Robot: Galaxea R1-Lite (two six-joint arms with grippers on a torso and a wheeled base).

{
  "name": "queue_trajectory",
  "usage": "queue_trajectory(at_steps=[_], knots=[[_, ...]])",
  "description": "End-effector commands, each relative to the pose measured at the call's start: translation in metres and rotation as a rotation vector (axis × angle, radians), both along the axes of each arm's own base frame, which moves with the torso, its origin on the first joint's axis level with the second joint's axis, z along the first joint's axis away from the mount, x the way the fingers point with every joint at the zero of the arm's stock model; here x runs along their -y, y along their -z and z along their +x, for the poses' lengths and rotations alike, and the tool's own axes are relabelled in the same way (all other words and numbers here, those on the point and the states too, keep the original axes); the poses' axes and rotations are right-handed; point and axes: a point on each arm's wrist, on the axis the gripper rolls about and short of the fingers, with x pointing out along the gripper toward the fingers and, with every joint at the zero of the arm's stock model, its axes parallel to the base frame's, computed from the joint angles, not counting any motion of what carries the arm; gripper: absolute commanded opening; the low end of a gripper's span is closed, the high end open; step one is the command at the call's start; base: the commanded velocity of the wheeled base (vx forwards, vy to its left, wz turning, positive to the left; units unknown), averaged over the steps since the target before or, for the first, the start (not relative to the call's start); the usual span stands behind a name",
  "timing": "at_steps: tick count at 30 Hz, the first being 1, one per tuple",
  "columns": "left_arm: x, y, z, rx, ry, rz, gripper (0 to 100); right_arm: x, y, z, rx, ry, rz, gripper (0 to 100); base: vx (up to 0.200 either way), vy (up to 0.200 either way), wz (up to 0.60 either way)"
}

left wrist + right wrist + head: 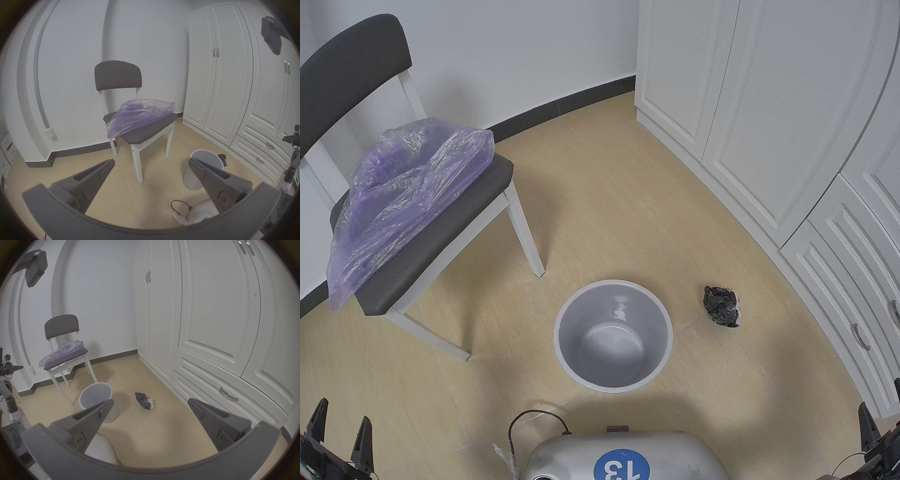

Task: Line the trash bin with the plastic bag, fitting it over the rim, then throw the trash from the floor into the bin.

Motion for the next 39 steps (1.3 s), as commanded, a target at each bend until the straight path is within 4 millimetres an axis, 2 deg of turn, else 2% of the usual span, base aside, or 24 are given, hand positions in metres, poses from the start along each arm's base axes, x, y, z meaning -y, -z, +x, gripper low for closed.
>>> queue_trajectory(at_steps=[1, 26, 30, 34, 37, 39], knots=[[0.0, 0.003, -0.001, 0.007, -0.001, -0.001, 100, 0.0, 0.005, 0.0, -0.001, -0.001, -0.001, 100, 0.0, 0.0, 0.0], [0.0, 0.003, 0.0, 0.007, 0.001, -0.008, 100, 0.0, 0.005, 0.0, 0.0, -0.009, -0.016, 100, 0.0, 0.0, 0.0], [0.0, 0.004, 0.0, 0.0, 0.015, 0.025, 100, 0.0, 0.005, 0.0, 0.0, -0.01, -0.024, 100, 0.0, 0.0, 0.0], [0.003, 0.005, 0.0, 0.007, 0.126, 0.129, 100, 0.0, 0.005, 0.0, 0.004, -0.024, -0.084, 100, 0.0, 0.0, 0.0], [0.003, 0.005, 0.0, 0.005, 0.112, 0.108, 100, 0.0, 0.004, 0.0, 0.011, -0.016, -0.047, 100, 0.0, 0.0, 0.0], [0.002, 0.002, 0.0, 0.021, 0.099, 0.038, 100, 0.0, -0.008, -0.002, 0.089, -0.018, 0.076, 100, 0.0, 0.0, 0.0]])
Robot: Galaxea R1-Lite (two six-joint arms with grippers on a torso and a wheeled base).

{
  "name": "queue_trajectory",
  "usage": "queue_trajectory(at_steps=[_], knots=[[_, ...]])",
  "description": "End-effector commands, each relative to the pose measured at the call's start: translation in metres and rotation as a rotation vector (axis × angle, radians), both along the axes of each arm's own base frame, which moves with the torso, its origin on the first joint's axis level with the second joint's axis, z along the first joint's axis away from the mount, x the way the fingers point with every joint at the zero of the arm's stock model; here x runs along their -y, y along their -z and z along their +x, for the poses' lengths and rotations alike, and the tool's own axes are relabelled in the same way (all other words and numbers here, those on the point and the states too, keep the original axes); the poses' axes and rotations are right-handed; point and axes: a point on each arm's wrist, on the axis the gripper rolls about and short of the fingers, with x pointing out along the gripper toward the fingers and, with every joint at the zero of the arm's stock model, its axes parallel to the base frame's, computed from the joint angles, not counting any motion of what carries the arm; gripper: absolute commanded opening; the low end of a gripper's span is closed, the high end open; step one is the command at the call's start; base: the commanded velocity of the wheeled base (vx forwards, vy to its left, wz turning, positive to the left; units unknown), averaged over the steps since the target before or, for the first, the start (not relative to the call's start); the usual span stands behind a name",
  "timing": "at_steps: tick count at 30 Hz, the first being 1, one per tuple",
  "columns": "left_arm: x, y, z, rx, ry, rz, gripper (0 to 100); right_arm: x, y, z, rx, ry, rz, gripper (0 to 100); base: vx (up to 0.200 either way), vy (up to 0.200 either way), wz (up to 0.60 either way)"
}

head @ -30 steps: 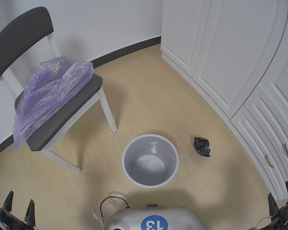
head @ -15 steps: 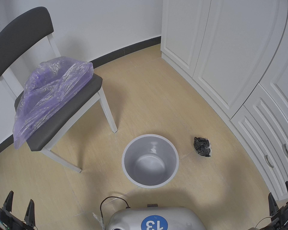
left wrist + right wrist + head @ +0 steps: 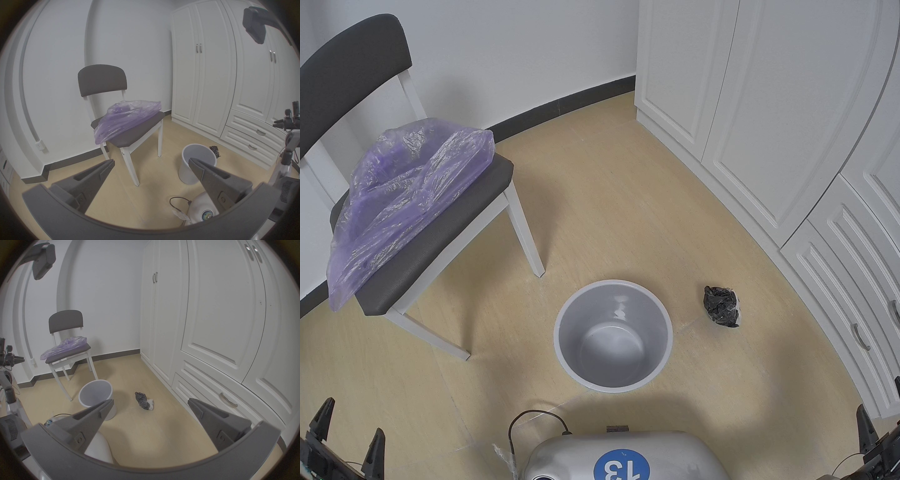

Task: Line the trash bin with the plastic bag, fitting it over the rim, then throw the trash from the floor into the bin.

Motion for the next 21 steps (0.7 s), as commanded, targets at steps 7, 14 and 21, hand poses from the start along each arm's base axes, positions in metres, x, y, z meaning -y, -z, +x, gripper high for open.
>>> queue_trajectory(at_steps=[7, 14, 21], knots=[[-0.001, -0.097, -0.035, 0.261, 0.064, -0.209, 100, 0.0, -0.078, -0.03, 0.228, -0.043, 0.212, 100, 0.0, 0.0, 0.0], [-0.002, -0.15, -0.036, 0.22, 0.02, 0.028, 100, -0.001, -0.13, -0.017, 0.202, -0.028, 0.102, 100, 0.0, 0.0, 0.0], [-0.002, -0.184, 0.011, 0.074, -0.148, 0.225, 100, 0.0, -0.204, 0.034, 0.184, -0.008, 0.111, 100, 0.0, 0.0, 0.0]])
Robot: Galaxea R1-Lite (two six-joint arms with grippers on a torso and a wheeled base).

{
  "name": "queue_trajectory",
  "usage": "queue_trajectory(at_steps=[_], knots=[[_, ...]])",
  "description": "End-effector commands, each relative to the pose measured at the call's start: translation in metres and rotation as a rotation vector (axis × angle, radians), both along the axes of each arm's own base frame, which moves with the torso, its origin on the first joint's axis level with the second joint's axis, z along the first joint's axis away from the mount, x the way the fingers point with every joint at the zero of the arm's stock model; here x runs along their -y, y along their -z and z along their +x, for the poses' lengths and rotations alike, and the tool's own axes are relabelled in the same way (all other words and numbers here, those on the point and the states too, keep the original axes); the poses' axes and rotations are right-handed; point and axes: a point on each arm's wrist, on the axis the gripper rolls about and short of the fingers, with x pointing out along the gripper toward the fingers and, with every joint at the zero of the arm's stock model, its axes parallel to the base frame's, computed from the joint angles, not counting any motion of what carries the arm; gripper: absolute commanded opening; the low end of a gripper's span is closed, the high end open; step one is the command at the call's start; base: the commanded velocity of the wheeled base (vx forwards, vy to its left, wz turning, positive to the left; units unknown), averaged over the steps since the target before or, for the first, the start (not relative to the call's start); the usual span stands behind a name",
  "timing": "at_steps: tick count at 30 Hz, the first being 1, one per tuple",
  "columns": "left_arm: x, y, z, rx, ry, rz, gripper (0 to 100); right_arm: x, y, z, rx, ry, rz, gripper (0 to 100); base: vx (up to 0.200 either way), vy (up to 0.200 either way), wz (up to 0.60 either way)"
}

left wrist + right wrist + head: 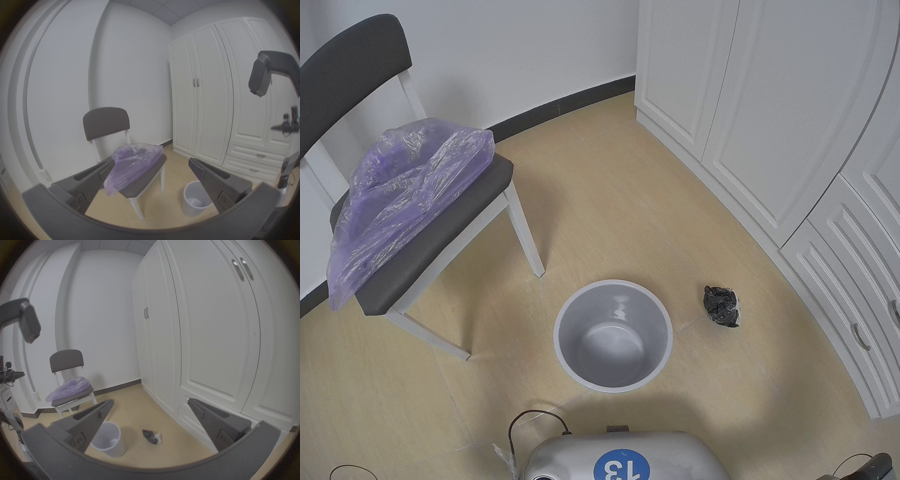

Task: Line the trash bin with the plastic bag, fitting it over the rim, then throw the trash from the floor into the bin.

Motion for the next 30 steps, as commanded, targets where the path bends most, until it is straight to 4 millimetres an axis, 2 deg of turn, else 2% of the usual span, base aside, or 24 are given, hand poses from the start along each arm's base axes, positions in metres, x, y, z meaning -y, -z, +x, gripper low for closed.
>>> queue_trajectory(at_steps=[1, 4, 6, 10, 14, 16, 17, 20, 30], knots=[[-0.002, -0.043, 0.058, -0.214, -0.173, 0.155, 100, 0.001, -0.075, 0.062, -0.081, 0.017, -0.016, 100, 0.0, 0.0, 0.0], [-0.004, -0.043, 0.081, -0.31, -0.267, 0.206, 100, 0.001, -0.087, 0.08, -0.098, 0.017, -0.017, 100, 0.0, 0.0, 0.0], [-0.006, -0.039, 0.097, -0.376, -0.307, 0.234, 100, 0.001, -0.089, 0.085, -0.102, 0.018, -0.015, 100, 0.0, 0.0, 0.0], [-0.007, -0.036, 0.112, -0.445, -0.328, 0.286, 100, 0.001, -0.078, 0.087, -0.136, 0.016, -0.014, 100, 0.0, 0.0, 0.0], [-0.011, -0.03, 0.131, -0.542, -0.408, 0.353, 100, 0.001, -0.055, 0.092, -0.191, 0.014, -0.012, 100, 0.0, 0.0, 0.0], [-0.011, -0.03, 0.131, -0.542, -0.408, 0.353, 100, 0.001, -0.055, 0.092, -0.191, 0.014, -0.012, 100, 0.0, 0.0, 0.0], [-0.015, -0.027, 0.14, -0.597, -0.471, 0.38, 100, 0.001, -0.051, 0.094, -0.195, 0.007, -0.01, 100, 0.0, 0.0, 0.0], [-0.02, -0.024, 0.151, -0.653, -0.512, 0.421, 100, 0.001, -0.051, 0.095, -0.182, 0.004, -0.01, 100, 0.0, 0.0, 0.0], [-0.03, -0.013, 0.188, -0.738, -0.604, 0.449, 100, 0.0, -0.049, 0.097, -0.196, -0.015, 0.003, 100, 0.0, 0.0, 0.0]])
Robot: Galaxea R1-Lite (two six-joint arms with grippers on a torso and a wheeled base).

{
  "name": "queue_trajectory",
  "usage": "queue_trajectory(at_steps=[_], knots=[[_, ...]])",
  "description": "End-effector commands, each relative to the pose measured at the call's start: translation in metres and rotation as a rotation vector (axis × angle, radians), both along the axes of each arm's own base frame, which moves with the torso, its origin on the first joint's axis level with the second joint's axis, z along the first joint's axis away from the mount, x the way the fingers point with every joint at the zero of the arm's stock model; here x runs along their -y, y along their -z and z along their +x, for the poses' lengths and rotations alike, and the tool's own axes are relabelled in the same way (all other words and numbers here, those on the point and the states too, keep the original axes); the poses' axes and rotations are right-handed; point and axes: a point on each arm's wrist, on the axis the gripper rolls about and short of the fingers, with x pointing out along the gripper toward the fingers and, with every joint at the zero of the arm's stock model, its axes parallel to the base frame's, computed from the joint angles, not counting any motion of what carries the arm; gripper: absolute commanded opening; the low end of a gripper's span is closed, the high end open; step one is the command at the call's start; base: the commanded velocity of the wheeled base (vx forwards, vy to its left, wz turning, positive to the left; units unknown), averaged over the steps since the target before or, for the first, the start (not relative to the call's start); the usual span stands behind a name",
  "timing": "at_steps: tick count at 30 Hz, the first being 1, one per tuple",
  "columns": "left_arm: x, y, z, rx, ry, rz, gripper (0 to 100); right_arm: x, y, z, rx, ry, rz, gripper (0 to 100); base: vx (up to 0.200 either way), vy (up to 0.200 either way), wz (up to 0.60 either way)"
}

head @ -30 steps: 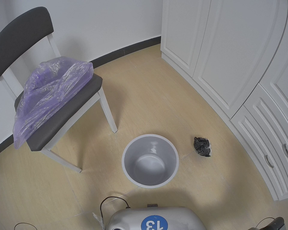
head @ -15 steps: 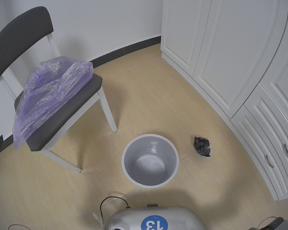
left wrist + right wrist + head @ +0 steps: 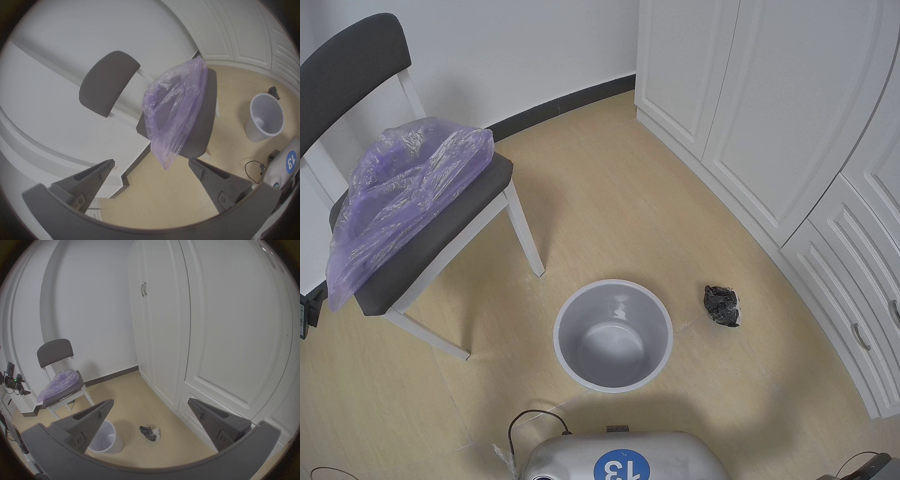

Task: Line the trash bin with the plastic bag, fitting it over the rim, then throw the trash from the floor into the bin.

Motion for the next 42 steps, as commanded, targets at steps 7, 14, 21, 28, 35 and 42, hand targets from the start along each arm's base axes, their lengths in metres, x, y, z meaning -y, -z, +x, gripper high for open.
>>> queue_trajectory(at_steps=[7, 14, 21, 28, 35, 42], knots=[[-0.009, 0.022, 0.032, -0.144, -0.047, 0.005, 100, -0.001, 0.006, 0.007, -0.04, -0.024, 0.009, 100, 0.0, 0.0, 0.0], [-0.019, 0.035, 0.044, -0.203, -0.093, -0.004, 100, -0.001, 0.007, 0.009, -0.048, -0.025, 0.009, 100, 0.0, 0.0, 0.0], [-0.025, 0.046, 0.061, -0.236, -0.107, -0.01, 100, -0.001, 0.007, 0.009, -0.049, -0.025, 0.01, 100, 0.0, 0.0, 0.0], [-0.04, 0.047, 0.08, -0.251, -0.14, 0.024, 100, -0.001, 0.007, 0.009, -0.052, -0.027, 0.01, 100, 0.0, 0.0, 0.0], [-0.052, 0.049, 0.096, -0.231, -0.156, 0.057, 100, -0.001, 0.008, 0.013, -0.063, -0.027, 0.01, 100, 0.0, 0.0, 0.0], [-0.057, 0.05, 0.109, -0.218, -0.157, 0.058, 100, -0.001, 0.009, 0.017, -0.079, -0.027, 0.012, 100, 0.0, 0.0, 0.0]])
